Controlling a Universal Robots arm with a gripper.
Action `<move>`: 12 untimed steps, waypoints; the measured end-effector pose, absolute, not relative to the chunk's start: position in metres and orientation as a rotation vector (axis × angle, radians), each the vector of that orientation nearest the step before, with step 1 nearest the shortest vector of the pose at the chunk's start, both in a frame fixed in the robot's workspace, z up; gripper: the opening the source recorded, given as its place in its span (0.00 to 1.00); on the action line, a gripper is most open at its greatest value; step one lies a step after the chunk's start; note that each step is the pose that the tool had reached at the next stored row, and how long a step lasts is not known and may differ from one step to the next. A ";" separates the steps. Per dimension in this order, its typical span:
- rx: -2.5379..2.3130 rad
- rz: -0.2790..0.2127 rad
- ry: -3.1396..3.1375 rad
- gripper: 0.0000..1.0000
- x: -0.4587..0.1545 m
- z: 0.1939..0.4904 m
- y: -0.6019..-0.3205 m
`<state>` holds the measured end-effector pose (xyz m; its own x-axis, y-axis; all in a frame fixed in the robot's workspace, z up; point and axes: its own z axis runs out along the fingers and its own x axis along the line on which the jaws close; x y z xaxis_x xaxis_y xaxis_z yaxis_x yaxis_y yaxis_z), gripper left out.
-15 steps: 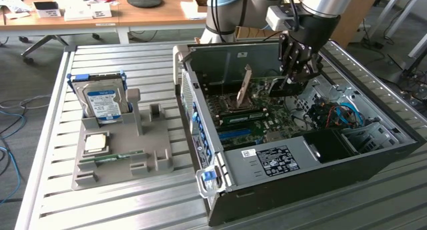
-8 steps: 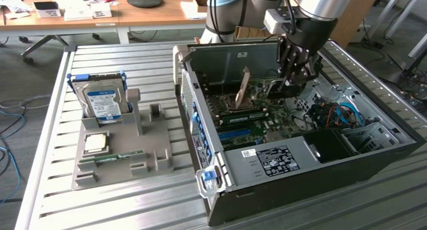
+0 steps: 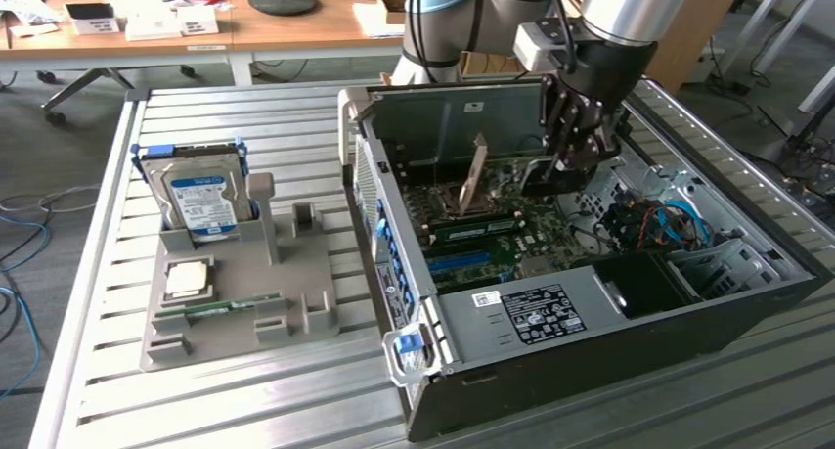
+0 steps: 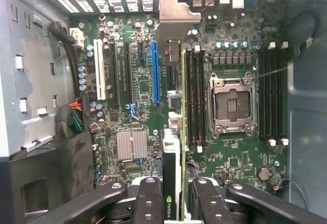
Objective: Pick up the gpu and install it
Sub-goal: 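Insert the gpu into the slot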
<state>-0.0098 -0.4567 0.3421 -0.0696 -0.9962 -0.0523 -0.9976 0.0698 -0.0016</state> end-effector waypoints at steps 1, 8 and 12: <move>-2.115 0.054 2.269 0.27 -0.010 0.341 -0.457; -2.115 0.054 2.269 0.27 -0.011 0.337 -0.461; -2.116 0.053 2.268 0.27 -0.011 0.334 -0.461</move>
